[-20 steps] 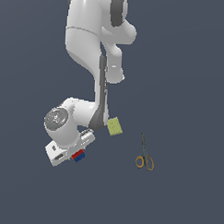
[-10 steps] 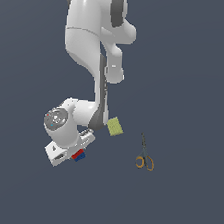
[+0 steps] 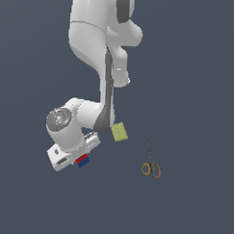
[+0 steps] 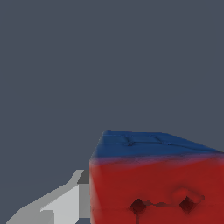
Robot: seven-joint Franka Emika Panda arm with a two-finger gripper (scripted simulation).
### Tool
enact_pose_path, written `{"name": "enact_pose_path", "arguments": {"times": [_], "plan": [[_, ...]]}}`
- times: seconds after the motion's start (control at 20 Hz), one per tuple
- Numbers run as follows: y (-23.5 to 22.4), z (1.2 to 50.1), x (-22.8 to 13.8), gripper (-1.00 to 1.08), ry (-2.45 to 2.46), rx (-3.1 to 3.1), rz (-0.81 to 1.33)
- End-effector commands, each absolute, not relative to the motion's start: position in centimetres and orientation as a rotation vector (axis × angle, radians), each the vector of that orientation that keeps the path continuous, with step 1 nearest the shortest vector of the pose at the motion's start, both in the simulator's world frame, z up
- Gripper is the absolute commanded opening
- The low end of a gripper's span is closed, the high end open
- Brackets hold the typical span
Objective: Pick up a designated object from a clutter of objects.
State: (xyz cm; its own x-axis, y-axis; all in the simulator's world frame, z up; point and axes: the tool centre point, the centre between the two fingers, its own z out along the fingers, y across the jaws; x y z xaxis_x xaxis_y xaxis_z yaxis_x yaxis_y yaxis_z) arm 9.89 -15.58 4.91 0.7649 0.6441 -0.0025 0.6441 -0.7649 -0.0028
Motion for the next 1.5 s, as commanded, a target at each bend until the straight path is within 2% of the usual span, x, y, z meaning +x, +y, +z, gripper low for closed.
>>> {"name": "enact_pose_path", "arguments": {"times": [0.0, 0.35, 1.1, 1.45], "plan": [[-15.3, 6.2, 9.7, -1.00, -1.077, -2.951, 0.001], [-13.9, 11.2, 8.6, -1.00, -1.078, -2.951, 0.001], [-9.3, 27.7, 5.1, -1.00, -1.079, -2.952, 0.001], [-7.7, 33.9, 4.0, -1.00, -1.079, -2.951, 0.001]]}}
